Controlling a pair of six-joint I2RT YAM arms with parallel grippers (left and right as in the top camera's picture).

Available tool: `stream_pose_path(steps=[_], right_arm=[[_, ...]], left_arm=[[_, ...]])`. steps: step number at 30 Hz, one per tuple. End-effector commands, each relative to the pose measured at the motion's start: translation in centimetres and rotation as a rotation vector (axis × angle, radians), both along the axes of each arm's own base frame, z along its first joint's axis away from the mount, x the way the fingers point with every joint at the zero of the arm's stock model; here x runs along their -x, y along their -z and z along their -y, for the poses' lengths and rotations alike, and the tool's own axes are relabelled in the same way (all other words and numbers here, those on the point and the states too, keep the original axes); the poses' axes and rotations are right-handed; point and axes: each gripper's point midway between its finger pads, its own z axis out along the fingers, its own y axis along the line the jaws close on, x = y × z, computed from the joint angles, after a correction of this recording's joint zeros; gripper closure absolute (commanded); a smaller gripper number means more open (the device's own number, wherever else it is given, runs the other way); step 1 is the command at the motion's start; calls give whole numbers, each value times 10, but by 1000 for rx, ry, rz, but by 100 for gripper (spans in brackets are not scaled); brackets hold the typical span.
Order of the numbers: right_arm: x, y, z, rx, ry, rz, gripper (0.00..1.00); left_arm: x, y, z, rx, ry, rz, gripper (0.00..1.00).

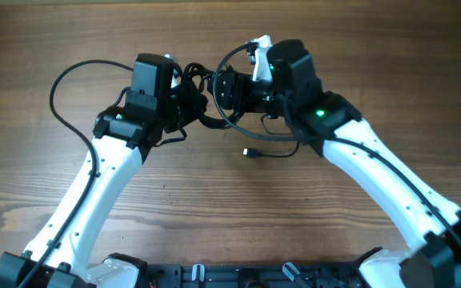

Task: Untangle cables

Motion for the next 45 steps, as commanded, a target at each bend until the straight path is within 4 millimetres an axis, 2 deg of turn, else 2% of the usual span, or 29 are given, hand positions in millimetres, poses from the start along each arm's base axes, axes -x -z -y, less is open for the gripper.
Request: stream_pose_path(steps=[1,6,9,11,14,20,22,24,26,30,32,34,36,38,40,41,44,45], right_arm=[[-12,4,-5,-42,58,-47,36],[-25,-1,-14,-85,57,3,36],[-31,5,-18,-106,72,-14,36],[-34,12,-22,-112,73,-32,40],[-37,21,-24,-110,77,-47,51],[-42,16,-26,-119,69,-1,73],[-42,17,-26,-102,54,21,94],[-40,10,-29,-99,2,72,96],[-35,-8,-30,-137,-51,113,96],[-23,-67,-5,-236,-105,189,96],[-11,-111,23,-310,-136,242,96],[-3,-131,39,-346,-152,260,96],[3,-151,65,-379,-147,277,96],[0,-157,87,-383,-116,279,96],[-10,-148,113,-361,-46,247,96],[-18,-137,132,-326,12,225,96],[-34,-108,165,-205,153,195,96],[-39,-91,181,-126,228,169,96]], left_arm=[[1,-2,1,44,-58,-27,96],[2,-2,4,62,-50,-35,96],[3,-3,6,72,-39,-39,96],[4,-3,7,79,-33,-42,96],[5,-4,9,85,-26,-44,96],[6,-4,10,90,-20,-47,96],[6,-4,10,92,-19,-47,96],[5,-3,7,75,-26,-41,96],[1,4,-9,-4,-94,-38,96],[-2,14,-43,-152,-216,-34,96],[-4,18,-60,-205,-269,-38,96],[-4,19,-67,-214,-289,-43,96],[-6,19,-74,-215,-308,-48,96],[-6,20,-80,-217,-322,-55,96],[-5,22,-85,-221,-333,-66,96],[-3,23,-88,-225,-339,-76,96],[-2,25,-92,-236,-350,-85,96],[-2,25,-94,-244,-356,-82,96]])
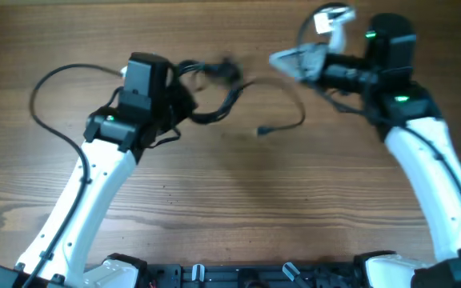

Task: Untangle cables

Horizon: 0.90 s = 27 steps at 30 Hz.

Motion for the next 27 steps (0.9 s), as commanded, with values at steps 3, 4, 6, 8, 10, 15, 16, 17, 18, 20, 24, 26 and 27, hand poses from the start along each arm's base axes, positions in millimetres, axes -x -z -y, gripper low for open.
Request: stream_pose_path(steps=[3,4,6,8,10,15,16,17,18,20,24,26,27], right_arm=[[-13,19,67,311,268,40,96],[-10,22,63,327,245,44,96],[-5,22,47,349,180,80,96],[3,21,27,353,107,116,95],[9,22,10,361,54,136,78],[24,31,-31,375,-68,152,59],[26,36,-37,380,-83,143,59],[28,41,-45,382,-105,134,58],[29,46,-51,384,-121,127,59],[30,54,-60,387,-146,114,58],[33,63,-78,387,-190,115,58],[32,61,-83,379,-194,128,57],[31,59,-83,373,-189,128,57]], left_arm=[[-8,21,-47,-155,-121,-15,96],[-10,19,-43,-152,-91,-1,96],[-17,12,-24,-104,22,48,96],[-22,0,-2,-2,96,95,96],[-24,-6,8,75,98,103,96],[-21,-8,18,194,39,55,96],[-20,-8,19,218,18,41,96],[-19,-9,21,249,1,25,96],[-18,-9,23,272,-5,14,96],[-17,-10,26,296,-7,3,96],[-13,-10,31,337,-13,-25,96],[-10,-8,31,376,-62,-66,96],[-9,-7,31,394,-92,-87,96]])
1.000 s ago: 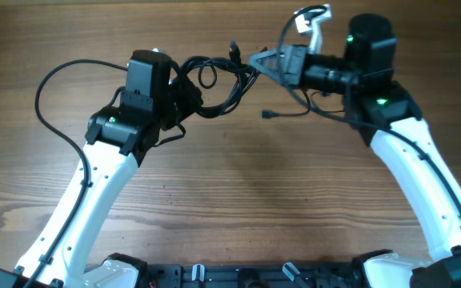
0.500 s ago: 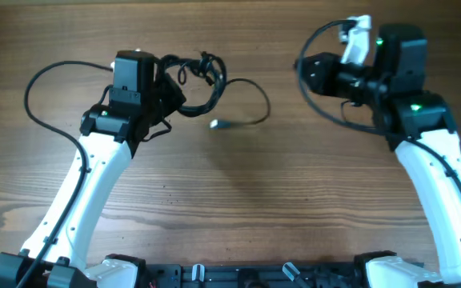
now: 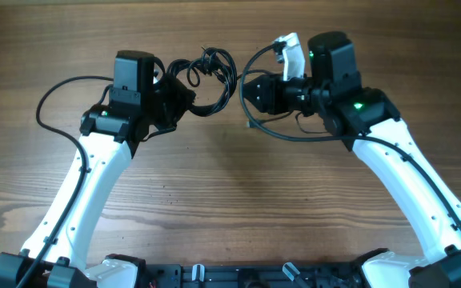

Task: Untangle cables

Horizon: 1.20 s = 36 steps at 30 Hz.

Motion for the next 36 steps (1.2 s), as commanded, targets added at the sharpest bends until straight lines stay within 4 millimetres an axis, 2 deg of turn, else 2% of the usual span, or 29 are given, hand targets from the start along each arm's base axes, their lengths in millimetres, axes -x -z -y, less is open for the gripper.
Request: stream_pose_path(steps=[1,6,10,13,16,18,19,21,24,27,31,36], right_arm=[[-6,-5,-3,-4,12,21,57],[-16,3,9,26,132,-25,57],[-23,19,30,95,283,-90,57],[-23,27,39,141,322,-102,54],[-21,30,41,154,324,-112,53],[-19,27,36,144,280,-96,56],[-15,21,25,121,190,-58,60],[-6,10,8,77,45,4,60],[-3,9,5,89,-2,37,59],[3,10,-4,122,-77,99,55],[7,16,-12,180,-153,172,48],[2,37,-16,220,-177,157,48]], left_arm=[[6,-5,7,118,-84,-84,96],[25,10,3,233,-302,-313,96],[40,23,-4,193,-371,-399,96],[42,30,-4,66,-256,-327,96],[46,44,11,-43,-67,-288,95],[49,53,19,-104,55,-264,93],[50,56,22,-129,102,-252,95],[44,57,28,-164,185,-189,96],[26,47,31,-159,198,-95,96],[17,42,30,-149,187,-56,96],[16,41,31,-170,228,-27,96],[19,37,37,-156,289,-5,96]])
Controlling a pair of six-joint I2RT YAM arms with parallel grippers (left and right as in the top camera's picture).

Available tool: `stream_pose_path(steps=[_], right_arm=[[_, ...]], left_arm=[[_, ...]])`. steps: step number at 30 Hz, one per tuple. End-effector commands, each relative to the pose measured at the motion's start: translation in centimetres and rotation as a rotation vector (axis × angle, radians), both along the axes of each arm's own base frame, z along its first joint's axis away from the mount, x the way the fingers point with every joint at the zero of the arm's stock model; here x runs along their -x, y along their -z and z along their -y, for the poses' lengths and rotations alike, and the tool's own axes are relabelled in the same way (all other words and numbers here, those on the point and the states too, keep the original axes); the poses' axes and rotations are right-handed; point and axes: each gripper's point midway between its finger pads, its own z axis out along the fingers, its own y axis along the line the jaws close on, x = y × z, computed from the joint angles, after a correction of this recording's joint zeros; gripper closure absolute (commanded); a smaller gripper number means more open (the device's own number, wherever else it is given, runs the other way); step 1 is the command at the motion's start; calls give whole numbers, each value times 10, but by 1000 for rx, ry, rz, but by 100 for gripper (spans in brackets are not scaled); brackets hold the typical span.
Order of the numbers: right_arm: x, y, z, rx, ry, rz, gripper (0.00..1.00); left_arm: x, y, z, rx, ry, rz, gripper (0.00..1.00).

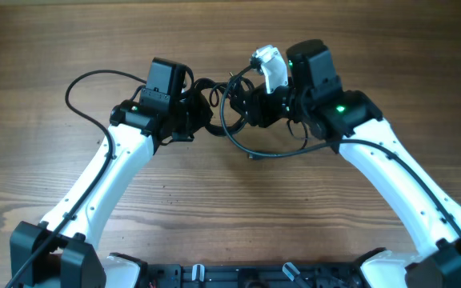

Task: Untangle cables

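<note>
A tangle of black cable [213, 94] hangs between the two arms above the wooden table. My left gripper [196, 114] reaches in from the left and is shut on the knotted part. My right gripper [245, 108] faces it from the right, close against the tangle, shut on a strand. A white plug [267, 64] on that strand sticks up beside the right wrist. A thin loop [238, 142] sags below the right gripper and ends in a small connector [250, 155]. Another strand [86, 88] arcs out to the left behind the left arm.
Bare wooden table [214, 224] lies between the arms toward the front. The arm bases and a black rail [238, 276] run along the front edge.
Both grippers have come closer together, the left one moving right and the right one moving left. The tangle is bunched tighter between them, and the thin loop hangs lower.
First the grippers were close together at the tangle. Then the right arm stood far out to the right with the white plug, and the cable was stretched. Later it was back near the tangle, a gap between the grippers. Now they nearly meet again.
</note>
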Motion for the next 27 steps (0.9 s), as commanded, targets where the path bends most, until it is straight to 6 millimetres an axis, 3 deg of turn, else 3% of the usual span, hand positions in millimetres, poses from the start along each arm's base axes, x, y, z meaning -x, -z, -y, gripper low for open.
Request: stream_pose_path(steps=[1,11,20,23,26,27], right_arm=[[-7,10,-4,36,-38,28,48],[-22,30,11,168,-3,84,48],[-14,58,-8,181,-60,15,50],[-11,58,-14,178,-70,18,70],[-17,60,-7,180,30,-23,93],[-19,58,-4,174,59,-34,96]], left_arm=[[1,-8,6,19,69,35,96],[3,-29,3,104,82,60,96],[5,-40,10,161,112,77,96],[3,-42,11,163,112,88,96],[0,-40,7,139,94,96,96],[-2,-38,3,116,78,99,96]])
